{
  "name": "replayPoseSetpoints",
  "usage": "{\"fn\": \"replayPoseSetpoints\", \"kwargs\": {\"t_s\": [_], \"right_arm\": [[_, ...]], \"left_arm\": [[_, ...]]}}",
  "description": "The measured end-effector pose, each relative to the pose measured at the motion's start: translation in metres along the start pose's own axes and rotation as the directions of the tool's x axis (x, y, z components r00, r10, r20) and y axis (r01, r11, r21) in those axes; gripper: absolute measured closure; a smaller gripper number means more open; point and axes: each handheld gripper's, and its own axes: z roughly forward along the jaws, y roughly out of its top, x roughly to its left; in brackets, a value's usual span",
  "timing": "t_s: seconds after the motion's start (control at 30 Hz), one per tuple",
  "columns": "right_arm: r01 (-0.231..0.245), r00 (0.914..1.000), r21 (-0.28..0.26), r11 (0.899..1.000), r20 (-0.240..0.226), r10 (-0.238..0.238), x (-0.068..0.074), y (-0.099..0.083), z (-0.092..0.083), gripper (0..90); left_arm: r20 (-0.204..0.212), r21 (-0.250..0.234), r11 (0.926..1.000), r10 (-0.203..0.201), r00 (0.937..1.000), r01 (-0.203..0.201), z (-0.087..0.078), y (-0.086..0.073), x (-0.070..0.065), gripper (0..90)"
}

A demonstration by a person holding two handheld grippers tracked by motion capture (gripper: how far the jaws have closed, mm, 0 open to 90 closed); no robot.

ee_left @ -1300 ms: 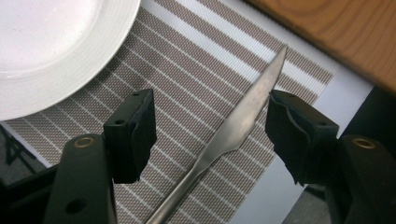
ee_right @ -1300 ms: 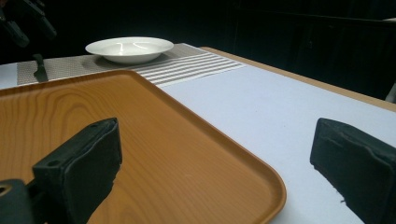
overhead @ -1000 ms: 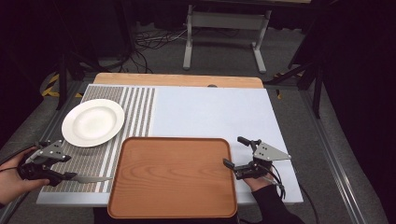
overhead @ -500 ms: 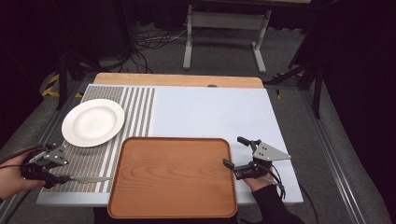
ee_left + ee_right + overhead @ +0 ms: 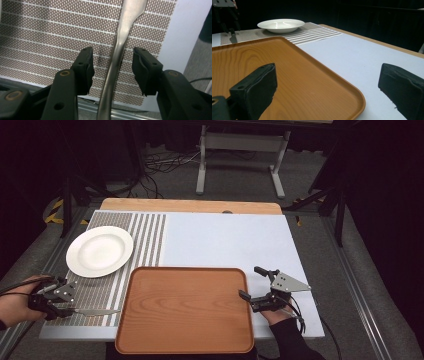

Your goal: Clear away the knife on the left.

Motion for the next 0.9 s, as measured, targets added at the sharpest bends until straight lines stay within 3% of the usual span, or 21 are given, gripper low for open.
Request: {"fn": "replayPoseSetpoints", "kwargs": {"t_s": [0.2,0.43,0.67,0.77,0.9], "right_arm": [[-0.003,1.0,0.003,1.0,0.006,0.003,0.0,0.0,0.0,2.9],[-0.004,1.0,0.003,1.0,0.009,0.004,0.0,0.0,0.0,3.0],[-0.004,0.9999,0.004,1.0,0.011,0.004,0.0,0.0,-0.001,2.9],[-0.004,0.9999,0.003,1.0,0.01,0.003,0.0,0.0,-0.001,3.0],[-0.005,0.9999,0.003,1.0,0.009,0.005,0.0,0.0,-0.001,3.0]], "left_arm": [[0.023,0.026,0.9981,0.056,0.9982,-0.057,0.002,0.003,0.003,62.0],[0.04,0.077,0.9846,0.154,0.9872,-0.157,0.005,0.008,0.002,71.6],[0.055,0.096,0.9777,0.182,0.9817,-0.187,0.008,0.011,0.002,74.6],[0.052,0.096,0.9777,0.182,0.9819,-0.187,0.008,0.011,0.0,79.5],[0.043,0.088,0.978,0.186,0.9816,-0.189,0.008,0.01,0.0,79.6]]}}
